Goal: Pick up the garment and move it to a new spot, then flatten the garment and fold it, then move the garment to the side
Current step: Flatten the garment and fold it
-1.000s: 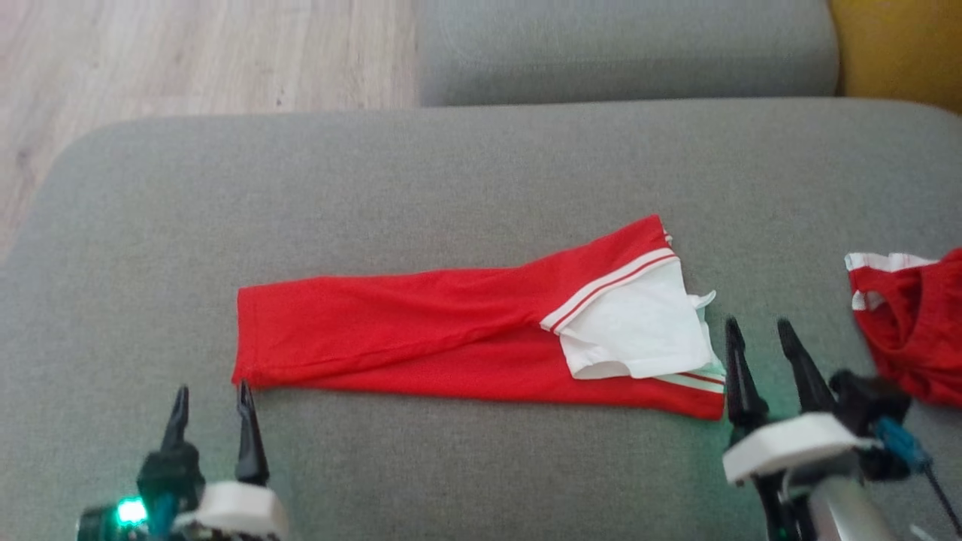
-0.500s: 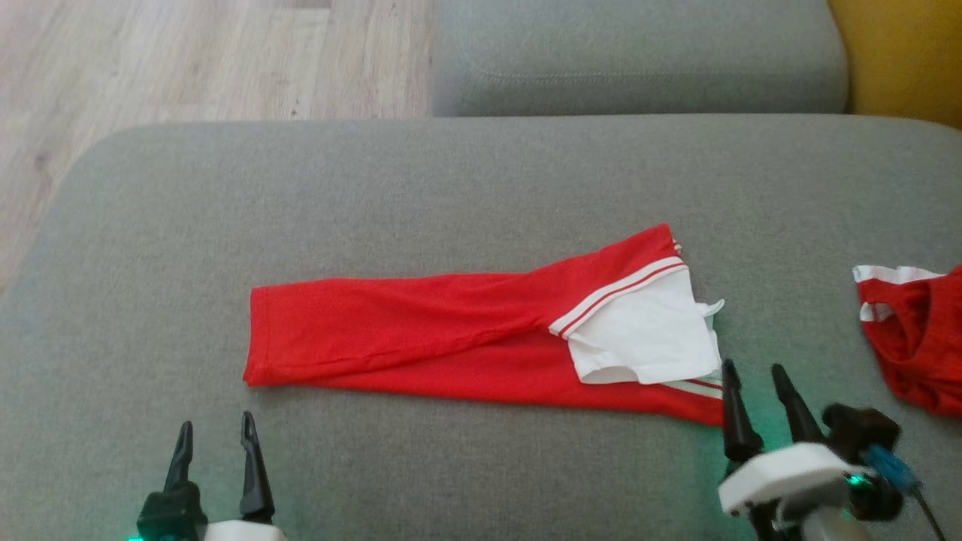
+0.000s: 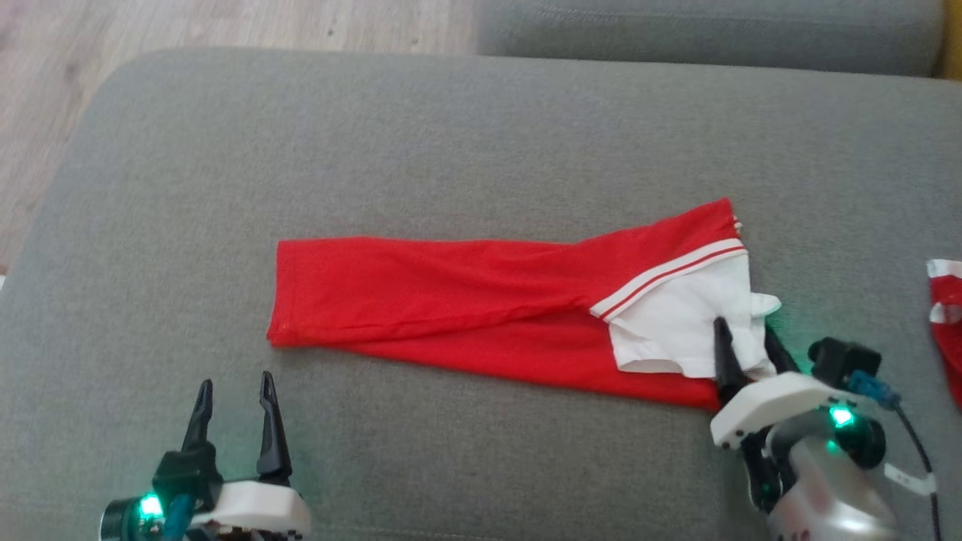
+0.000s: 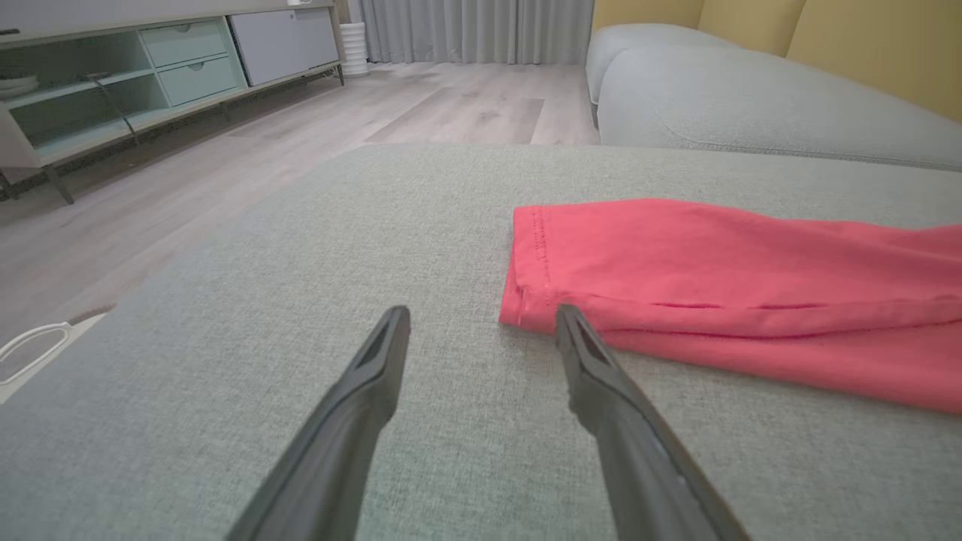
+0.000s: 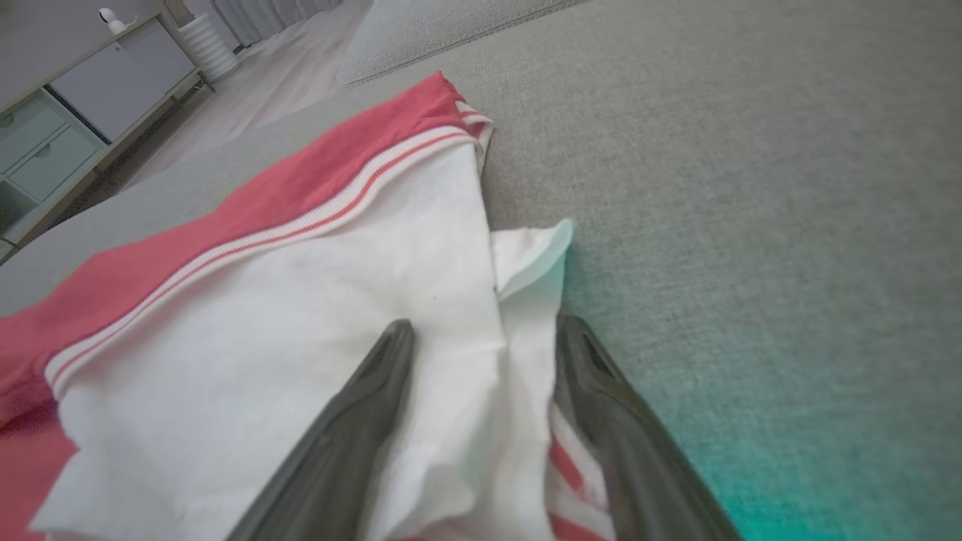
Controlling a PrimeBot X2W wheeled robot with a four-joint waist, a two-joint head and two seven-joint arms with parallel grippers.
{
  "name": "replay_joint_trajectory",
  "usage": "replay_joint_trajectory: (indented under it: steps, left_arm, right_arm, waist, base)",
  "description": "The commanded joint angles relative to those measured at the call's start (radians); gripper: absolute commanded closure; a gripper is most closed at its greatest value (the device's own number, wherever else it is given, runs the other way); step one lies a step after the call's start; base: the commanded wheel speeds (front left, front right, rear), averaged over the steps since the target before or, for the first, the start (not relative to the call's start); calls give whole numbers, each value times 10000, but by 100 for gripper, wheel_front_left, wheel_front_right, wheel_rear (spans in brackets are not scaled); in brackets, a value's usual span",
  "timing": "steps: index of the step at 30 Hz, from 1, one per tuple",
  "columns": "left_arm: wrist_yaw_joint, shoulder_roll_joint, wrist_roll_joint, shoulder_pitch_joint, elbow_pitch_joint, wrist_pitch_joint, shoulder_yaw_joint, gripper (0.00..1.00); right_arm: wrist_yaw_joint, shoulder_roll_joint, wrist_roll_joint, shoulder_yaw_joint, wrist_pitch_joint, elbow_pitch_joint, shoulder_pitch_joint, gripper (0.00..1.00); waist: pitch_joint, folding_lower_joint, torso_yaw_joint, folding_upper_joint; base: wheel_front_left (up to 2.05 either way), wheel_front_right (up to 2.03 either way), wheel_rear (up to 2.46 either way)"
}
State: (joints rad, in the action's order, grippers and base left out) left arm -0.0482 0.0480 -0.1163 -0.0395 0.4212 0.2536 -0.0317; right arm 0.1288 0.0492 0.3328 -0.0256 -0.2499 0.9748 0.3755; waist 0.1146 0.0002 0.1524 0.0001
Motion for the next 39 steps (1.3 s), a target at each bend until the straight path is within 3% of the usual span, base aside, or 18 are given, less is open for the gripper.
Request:
replay_joint_trajectory:
  steps: [1, 5, 13, 14, 15, 16, 20, 28, 33, 39]
  left_arm:
    - [-33, 26, -131, -387, -208, 82, 255, 0]
    - [-54, 24, -191, -455, -241, 82, 205, 0]
    - [-22, 23, -238, -442, -136, 82, 11, 0]
    - [-15, 23, -244, -444, -119, 82, -14, 0]
    - [-6, 23, -255, -438, -110, 82, -41, 0]
    - [5, 23, -264, -420, -106, 82, -62, 0]
    - [53, 23, -305, -229, -65, 82, -40, 0]
    - [201, 23, -384, 75, 31, 82, -388, 0]
    - [192, 22, -478, -28, 90, 82, -785, 0]
    - [215, 22, -558, -158, 163, 82, -1279, 0]
  right_arm:
    - [19, 11, 61, -218, 15, 122, 375, 0]
    - [19, 11, 644, -584, -53, 509, 530, 0]
    - [19, 11, 2512, -2686, -43, 375, 662, 0]
    - [19, 11, 2611, -2805, -50, 437, 687, 27]
    - [19, 11, 2653, -2833, -62, 543, 713, 76]
    - [19, 11, 2619, -2770, -80, 671, 757, 100]
    - [19, 178, 2251, -1930, -111, 722, 799, 100]
    - [19, 820, 936, -50, -116, -754, 186, 100]
    - [19, 371, 583, -769, -117, -2220, 248, 100]
    - [19, 52, 1482, -2578, -105, -3237, 299, 100]
  waist:
    - [153, -2, 164, -1]
    - [247, -2, 281, -1]
    - [179, -2, 398, -1]
    - [152, -2, 408, -1]
    - [110, -2, 406, -1]
    - [72, -2, 391, -1]
    - [-181, -2, 206, -1]
    - [-686, -2, -329, -1]
    - [-697, -2, -328, -1]
    - [-603, -2, 224, -1]
  base:
    - [0, 0, 0]
    - [0, 0, 0]
    - [0, 0, 0]
    - [0, 0, 0]
    - [0, 0, 0]
    - [0, 0, 0]
    - [0, 0, 0]
    - [0, 0, 0]
    - [0, 0, 0]
    - [0, 0, 0]
